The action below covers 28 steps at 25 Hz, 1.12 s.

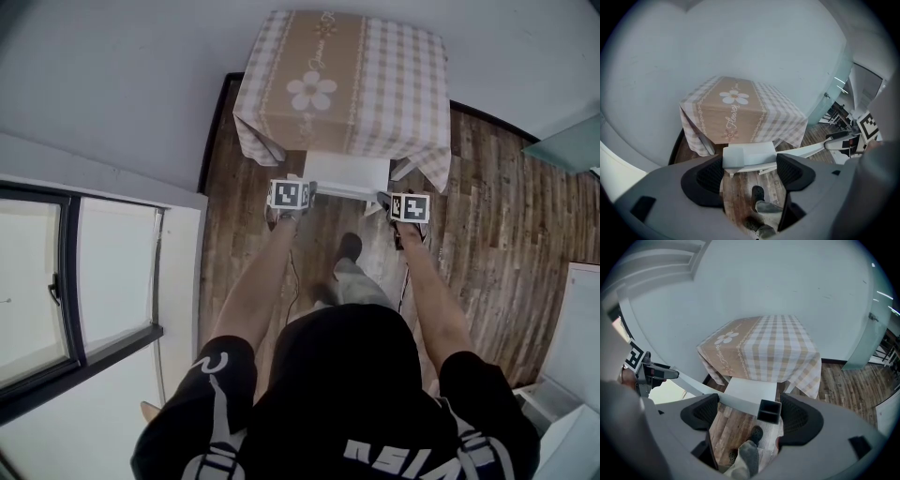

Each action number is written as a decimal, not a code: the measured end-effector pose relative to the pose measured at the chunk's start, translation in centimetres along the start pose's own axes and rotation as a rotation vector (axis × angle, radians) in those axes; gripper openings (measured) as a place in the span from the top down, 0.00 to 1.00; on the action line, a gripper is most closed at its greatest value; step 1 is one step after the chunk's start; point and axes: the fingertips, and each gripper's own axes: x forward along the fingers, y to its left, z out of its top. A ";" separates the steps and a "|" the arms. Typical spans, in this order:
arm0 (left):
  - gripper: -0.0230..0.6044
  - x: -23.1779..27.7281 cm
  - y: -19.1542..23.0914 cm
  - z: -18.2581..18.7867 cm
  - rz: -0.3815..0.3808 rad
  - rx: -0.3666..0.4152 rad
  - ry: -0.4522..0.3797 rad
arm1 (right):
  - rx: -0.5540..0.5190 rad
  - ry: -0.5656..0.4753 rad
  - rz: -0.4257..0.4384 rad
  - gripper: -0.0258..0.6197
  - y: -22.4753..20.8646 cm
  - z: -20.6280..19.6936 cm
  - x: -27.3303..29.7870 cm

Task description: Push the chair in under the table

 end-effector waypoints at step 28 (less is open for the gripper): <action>0.38 6.5 1.6 10.7 0.021 -0.028 0.009 | 0.028 -0.031 0.042 0.30 -4.1 10.5 6.2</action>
